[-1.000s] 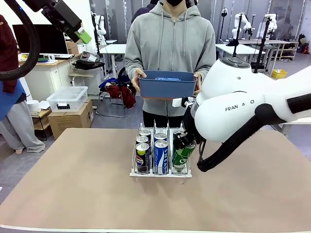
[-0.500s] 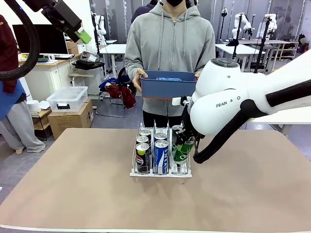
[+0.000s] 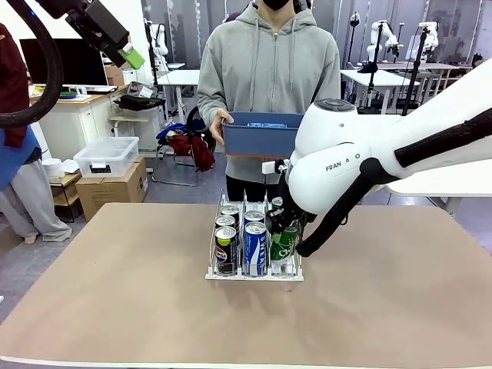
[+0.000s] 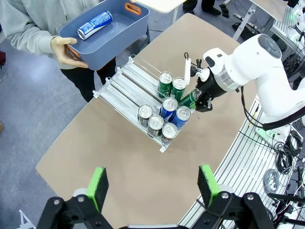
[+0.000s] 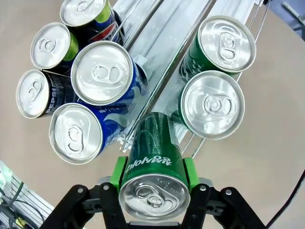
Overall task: Fill the beverage cans into the dispenser.
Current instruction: Place the picked Sprite in the line of the Automatic Can Dispenser with the same cans.
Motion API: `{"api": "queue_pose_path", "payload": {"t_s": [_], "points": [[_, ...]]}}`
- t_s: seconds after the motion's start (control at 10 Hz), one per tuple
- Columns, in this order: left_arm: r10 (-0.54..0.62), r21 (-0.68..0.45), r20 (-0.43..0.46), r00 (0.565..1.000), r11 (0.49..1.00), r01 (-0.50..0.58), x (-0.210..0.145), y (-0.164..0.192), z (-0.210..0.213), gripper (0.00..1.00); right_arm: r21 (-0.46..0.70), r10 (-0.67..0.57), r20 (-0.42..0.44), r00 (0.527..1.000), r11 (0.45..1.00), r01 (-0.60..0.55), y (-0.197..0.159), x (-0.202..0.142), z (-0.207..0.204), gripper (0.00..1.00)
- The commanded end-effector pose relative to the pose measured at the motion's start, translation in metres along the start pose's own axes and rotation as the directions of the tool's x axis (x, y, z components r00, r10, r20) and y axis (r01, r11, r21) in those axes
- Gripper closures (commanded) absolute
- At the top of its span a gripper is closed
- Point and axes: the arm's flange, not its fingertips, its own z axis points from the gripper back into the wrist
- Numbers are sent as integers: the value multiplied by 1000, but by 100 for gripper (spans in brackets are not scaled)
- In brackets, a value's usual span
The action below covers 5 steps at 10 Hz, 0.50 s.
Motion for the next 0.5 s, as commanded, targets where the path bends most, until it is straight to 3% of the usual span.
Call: {"api": "queue_pose_path", "payload": {"t_s": [0.0, 0.3, 0.4], "points": [[1, -16, 0, 1000, 1000, -1, -2, 1, 1, 0, -42, 23, -17, 1000, 999, -23, -2, 15, 4, 42], [1, -16, 0, 1000, 1000, -1, -2, 1, 1, 0, -65, 9, -76, 997, 998, -14, -1, 15, 1, 42], [1, -16, 0, 1000, 1000, -1, -2, 1, 1, 0, -63, 9, -102, 995, 998, -16, -2, 15, 1, 37]]}}
